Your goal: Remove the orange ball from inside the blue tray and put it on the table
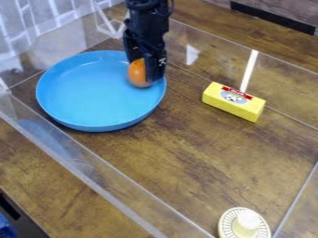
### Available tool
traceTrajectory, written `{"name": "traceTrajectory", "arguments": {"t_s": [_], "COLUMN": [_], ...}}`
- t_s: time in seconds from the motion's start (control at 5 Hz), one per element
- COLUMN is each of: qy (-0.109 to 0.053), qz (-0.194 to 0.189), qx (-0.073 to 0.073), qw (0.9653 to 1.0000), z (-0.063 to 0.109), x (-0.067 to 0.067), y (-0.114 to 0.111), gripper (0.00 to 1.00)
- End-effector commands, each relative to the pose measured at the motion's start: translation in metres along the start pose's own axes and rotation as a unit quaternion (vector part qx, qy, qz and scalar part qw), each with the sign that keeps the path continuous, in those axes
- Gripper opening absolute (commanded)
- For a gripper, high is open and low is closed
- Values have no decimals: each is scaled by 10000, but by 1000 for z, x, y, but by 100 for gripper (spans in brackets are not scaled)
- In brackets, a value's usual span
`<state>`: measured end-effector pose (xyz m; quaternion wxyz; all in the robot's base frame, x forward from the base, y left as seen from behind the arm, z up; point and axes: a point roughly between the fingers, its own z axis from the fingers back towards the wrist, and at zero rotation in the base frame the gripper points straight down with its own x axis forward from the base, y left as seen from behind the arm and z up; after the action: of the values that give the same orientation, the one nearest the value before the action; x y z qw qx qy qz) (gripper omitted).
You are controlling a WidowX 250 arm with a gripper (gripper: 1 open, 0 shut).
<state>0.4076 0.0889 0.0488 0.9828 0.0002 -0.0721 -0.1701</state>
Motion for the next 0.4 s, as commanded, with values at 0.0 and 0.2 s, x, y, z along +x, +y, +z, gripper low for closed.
{"name": "traceTrajectory", "arguments": {"t_s": [0.0,0.2], "qy": [-200,-180], "qz": [152,187], "qx": [115,94], "qw": [9996,9996], "z": [17,15], "x": [2,0], "y": [13,13], "gripper": [100,100]}}
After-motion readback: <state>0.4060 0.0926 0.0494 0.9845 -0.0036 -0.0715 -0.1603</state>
